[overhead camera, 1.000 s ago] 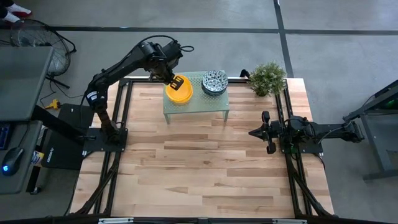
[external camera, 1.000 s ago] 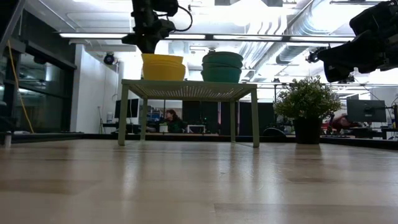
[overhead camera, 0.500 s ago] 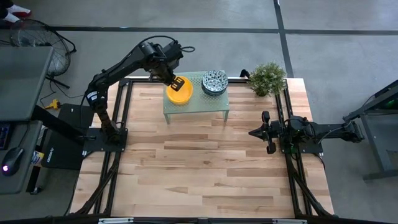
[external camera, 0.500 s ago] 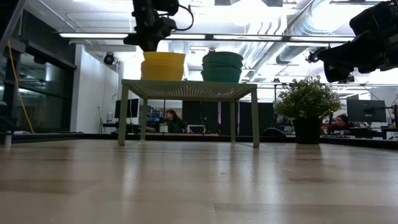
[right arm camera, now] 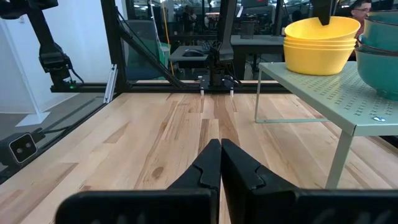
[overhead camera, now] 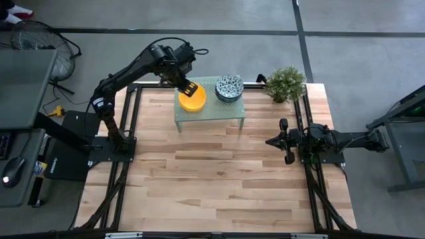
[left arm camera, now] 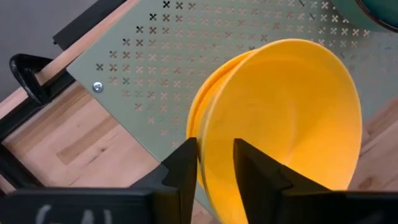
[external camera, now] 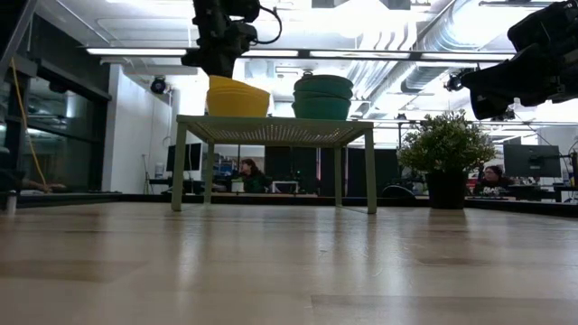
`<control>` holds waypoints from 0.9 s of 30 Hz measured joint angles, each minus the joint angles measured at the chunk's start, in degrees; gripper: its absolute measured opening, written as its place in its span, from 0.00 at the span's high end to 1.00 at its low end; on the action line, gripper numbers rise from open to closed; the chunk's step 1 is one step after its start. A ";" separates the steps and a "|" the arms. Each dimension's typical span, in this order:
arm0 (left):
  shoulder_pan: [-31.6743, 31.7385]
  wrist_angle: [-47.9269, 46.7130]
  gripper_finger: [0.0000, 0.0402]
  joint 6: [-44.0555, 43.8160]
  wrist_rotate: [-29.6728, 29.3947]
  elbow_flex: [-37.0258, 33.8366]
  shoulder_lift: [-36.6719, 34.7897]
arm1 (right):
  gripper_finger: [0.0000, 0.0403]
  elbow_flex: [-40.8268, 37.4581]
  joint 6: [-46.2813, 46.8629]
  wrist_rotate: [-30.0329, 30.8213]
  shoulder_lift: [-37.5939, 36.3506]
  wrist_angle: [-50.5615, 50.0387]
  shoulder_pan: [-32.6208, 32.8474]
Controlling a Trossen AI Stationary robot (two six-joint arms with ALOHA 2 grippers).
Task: Pick & Place Mini bowls
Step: Stack the yellow bowl on top of the other yellow bowl on the shelf
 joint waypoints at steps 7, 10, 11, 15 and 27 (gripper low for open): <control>0.00 0.00 0.70 1.12 0.63 0.00 0.00 | 1.00 0.00 0.00 0.00 0.00 0.00 0.00; 0.00 0.05 0.70 2.47 0.67 0.00 0.00 | 1.00 0.00 0.02 0.00 0.00 0.00 0.00; 0.00 0.13 0.70 2.97 0.67 0.00 0.00 | 1.00 0.00 0.01 0.02 -0.01 0.00 -0.02; 0.00 0.66 0.70 3.32 0.63 0.00 -0.01 | 1.00 0.00 0.00 0.02 0.00 0.02 0.00; 0.00 4.96 0.70 8.76 3.60 0.02 -0.46 | 1.00 0.00 0.00 0.02 0.00 0.00 0.00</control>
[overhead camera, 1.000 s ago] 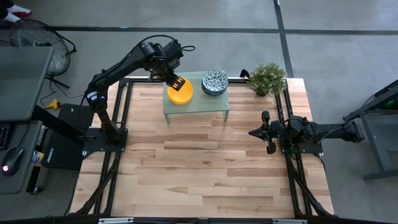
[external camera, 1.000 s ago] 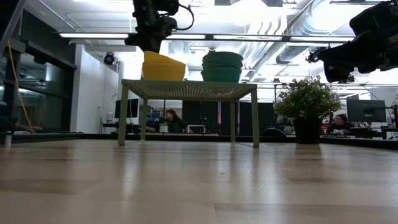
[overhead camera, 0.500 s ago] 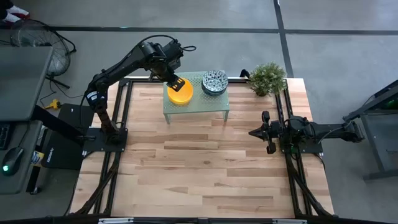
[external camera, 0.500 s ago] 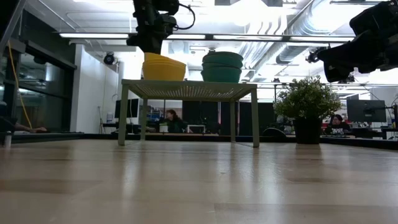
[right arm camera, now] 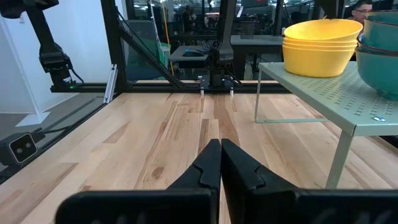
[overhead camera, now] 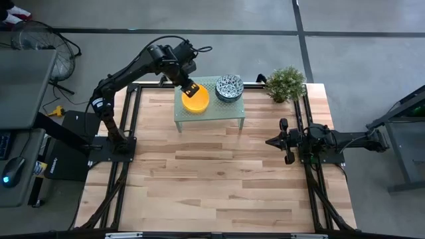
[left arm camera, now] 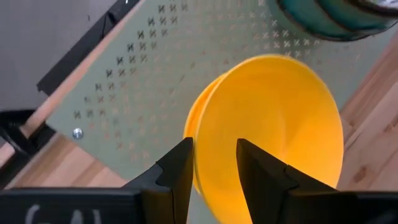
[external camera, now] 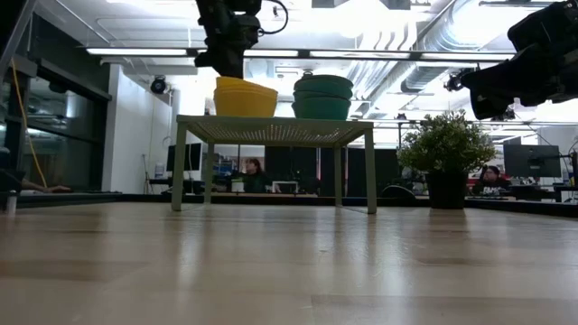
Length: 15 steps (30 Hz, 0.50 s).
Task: Pick & Place Mini bowls
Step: Stack the yellow bowl on top of the other yellow bowl on the shelf
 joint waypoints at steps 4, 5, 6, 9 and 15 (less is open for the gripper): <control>0.00 0.63 0.69 0.69 0.31 0.00 0.01 | 1.00 0.00 0.00 -0.02 0.00 0.00 -0.02; 0.00 0.69 0.68 0.72 0.50 0.00 0.02 | 1.00 0.00 0.00 -0.01 0.00 0.00 -0.01; 0.00 0.74 0.66 0.73 0.57 0.00 0.02 | 1.00 0.00 0.00 -0.01 0.00 0.00 -0.02; 0.00 0.74 0.59 0.72 0.61 0.00 0.02 | 1.00 0.00 0.00 -0.01 0.00 0.01 0.00; 0.02 0.08 0.45 -1.08 0.87 0.00 0.02 | 1.00 0.00 0.02 -0.01 0.00 0.00 -0.01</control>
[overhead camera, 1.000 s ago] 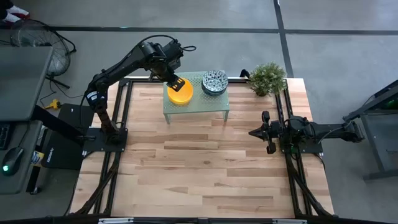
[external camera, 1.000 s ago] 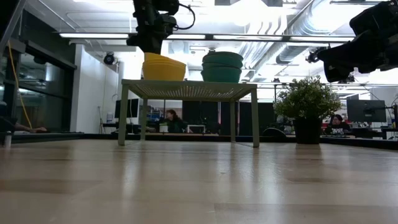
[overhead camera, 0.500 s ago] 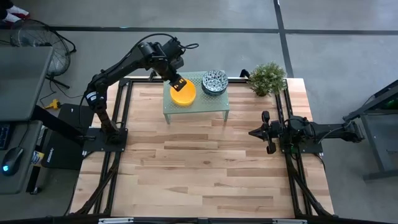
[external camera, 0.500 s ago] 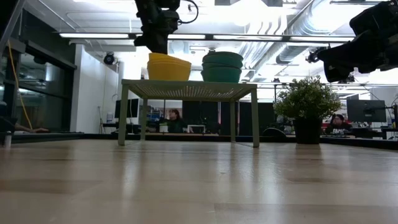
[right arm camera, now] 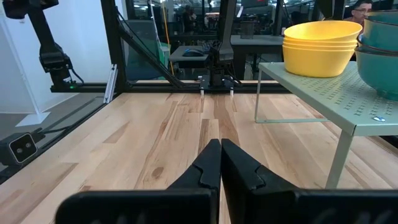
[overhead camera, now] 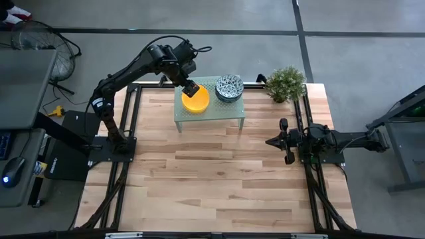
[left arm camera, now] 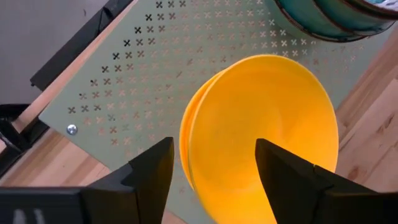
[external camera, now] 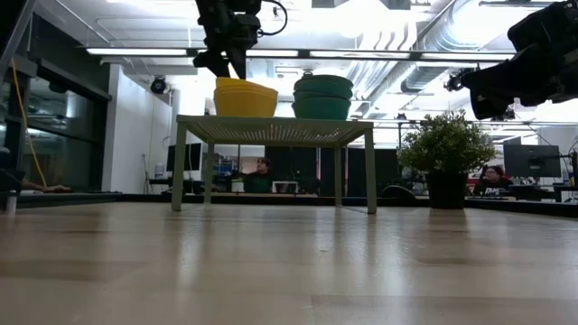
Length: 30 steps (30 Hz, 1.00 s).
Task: Pick & Place Mini bowls
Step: Stack the yellow bowl on top of the other yellow bowl on the shelf
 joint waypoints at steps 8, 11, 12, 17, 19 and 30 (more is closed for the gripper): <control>0.62 -0.48 0.45 -1.66 -1.48 -0.07 -1.19 | 1.00 0.00 -0.02 0.00 0.00 0.00 0.01; 0.81 -0.77 0.46 -0.67 -4.82 0.03 -3.39 | 1.00 0.00 0.00 0.01 0.00 0.00 0.00; 0.81 -0.83 0.47 0.04 -6.22 0.04 -3.92 | 1.00 0.00 -0.02 0.00 0.00 0.01 0.00; -0.56 0.18 0.51 9.49 -12.02 0.02 -5.34 | 1.00 0.00 -0.02 0.01 0.00 0.01 0.01; -1.64 1.99 0.54 14.80 -13.35 0.02 -5.34 | 1.00 0.00 -0.02 0.02 0.00 0.00 0.01; -6.91 13.56 0.74 33.92 -13.73 -0.02 -5.25 | 1.00 0.00 -0.02 0.01 -0.02 0.02 0.01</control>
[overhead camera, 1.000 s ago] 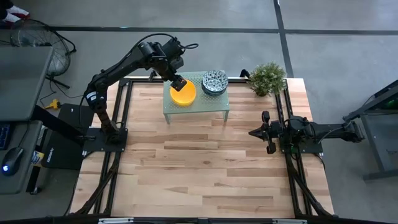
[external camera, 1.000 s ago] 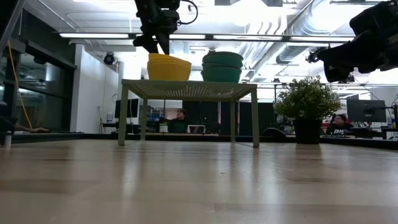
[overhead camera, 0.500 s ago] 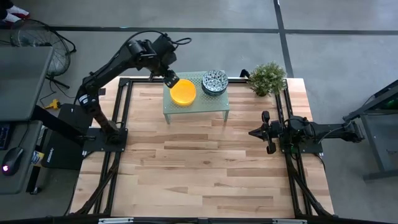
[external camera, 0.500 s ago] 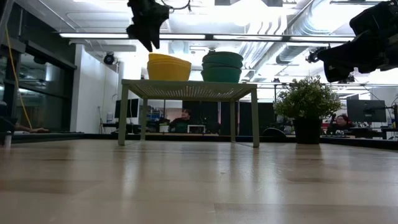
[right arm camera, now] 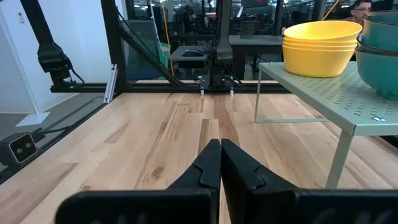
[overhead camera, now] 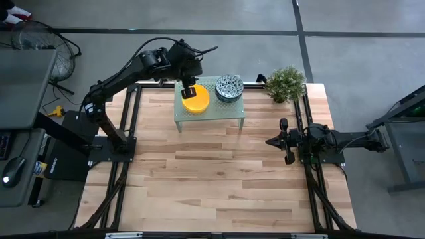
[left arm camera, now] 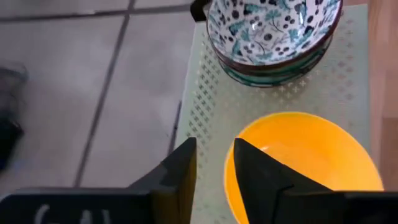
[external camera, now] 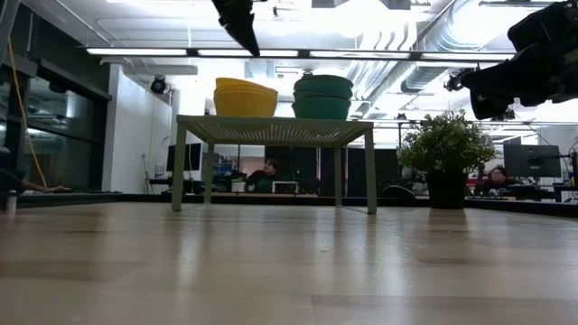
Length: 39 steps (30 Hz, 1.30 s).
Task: Pick & Place Mini bowls
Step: Stack the yellow bowl on top of the other yellow bowl on the shelf
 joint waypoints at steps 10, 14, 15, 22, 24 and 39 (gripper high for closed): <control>-1.60 12.54 0.80 2.28 1.73 -7.91 -1.91 | 1.00 0.00 0.00 -0.02 0.01 -0.02 0.00; -2.87 20.96 0.80 1.54 4.58 -13.99 -4.19 | 1.00 0.00 0.00 0.00 0.02 -0.02 -0.02; -2.88 21.68 0.80 1.51 5.67 -15.18 -4.41 | 1.00 0.00 0.00 -0.02 0.02 -0.01 0.00; -2.87 28.03 0.80 -0.12 6.60 -22.16 -8.29 | 1.00 0.00 0.00 -0.02 0.02 -0.02 0.00; -2.86 28.16 0.80 -0.78 6.57 -24.32 -9.06 | 1.00 0.00 0.00 0.00 0.02 0.00 0.00; -4.37 42.25 0.80 0.49 8.14 -36.51 -15.14 | 1.00 0.00 0.00 0.00 0.02 -0.01 0.00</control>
